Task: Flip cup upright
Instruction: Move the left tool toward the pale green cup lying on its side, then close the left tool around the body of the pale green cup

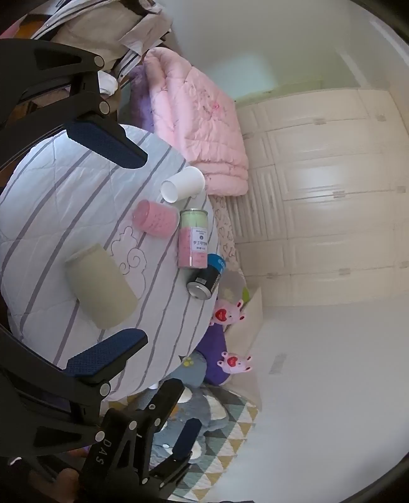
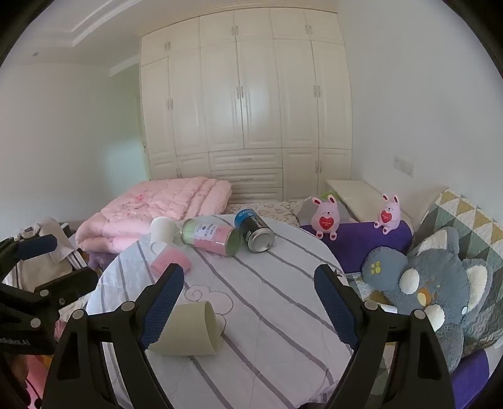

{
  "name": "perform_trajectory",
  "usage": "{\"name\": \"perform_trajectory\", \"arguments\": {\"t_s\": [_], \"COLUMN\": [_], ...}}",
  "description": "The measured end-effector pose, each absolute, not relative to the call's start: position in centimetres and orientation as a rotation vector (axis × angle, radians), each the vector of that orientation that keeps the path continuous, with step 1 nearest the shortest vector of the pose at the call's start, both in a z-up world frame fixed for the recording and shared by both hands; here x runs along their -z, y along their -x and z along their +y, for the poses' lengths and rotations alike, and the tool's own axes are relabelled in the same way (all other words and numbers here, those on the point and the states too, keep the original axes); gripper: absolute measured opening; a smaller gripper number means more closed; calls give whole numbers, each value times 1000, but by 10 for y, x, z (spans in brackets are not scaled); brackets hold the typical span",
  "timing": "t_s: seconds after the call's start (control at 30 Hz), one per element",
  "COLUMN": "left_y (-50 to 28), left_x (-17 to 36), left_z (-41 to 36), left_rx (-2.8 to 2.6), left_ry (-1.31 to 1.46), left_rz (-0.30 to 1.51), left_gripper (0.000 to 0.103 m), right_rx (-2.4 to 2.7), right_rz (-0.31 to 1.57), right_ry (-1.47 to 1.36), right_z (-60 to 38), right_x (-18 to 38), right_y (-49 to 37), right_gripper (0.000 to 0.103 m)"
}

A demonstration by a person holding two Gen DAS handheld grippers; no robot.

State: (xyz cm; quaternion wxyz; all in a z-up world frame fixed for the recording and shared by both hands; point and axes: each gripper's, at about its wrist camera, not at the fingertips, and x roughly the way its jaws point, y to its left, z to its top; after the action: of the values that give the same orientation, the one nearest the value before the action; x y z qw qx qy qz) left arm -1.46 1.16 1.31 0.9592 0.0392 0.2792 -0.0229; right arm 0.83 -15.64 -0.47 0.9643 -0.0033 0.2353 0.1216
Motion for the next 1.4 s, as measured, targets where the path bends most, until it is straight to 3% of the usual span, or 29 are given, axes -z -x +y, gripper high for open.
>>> {"name": "perform_trajectory", "arguments": {"t_s": [1.03,1.4], "left_y": [7,-17], "left_x": [12,40], "left_z": [36,17], "left_rx": [29,183], "left_ry": [-23,-215], "left_rz": [597,720], "left_gripper": [103,103], "right_rx": [-253,-218], "right_rz": [527,578], "right_ry": [30,25], "right_z": [-147,-155], "right_x": [13,29], "right_y": [-20,-37], "right_gripper": [86,86]}}
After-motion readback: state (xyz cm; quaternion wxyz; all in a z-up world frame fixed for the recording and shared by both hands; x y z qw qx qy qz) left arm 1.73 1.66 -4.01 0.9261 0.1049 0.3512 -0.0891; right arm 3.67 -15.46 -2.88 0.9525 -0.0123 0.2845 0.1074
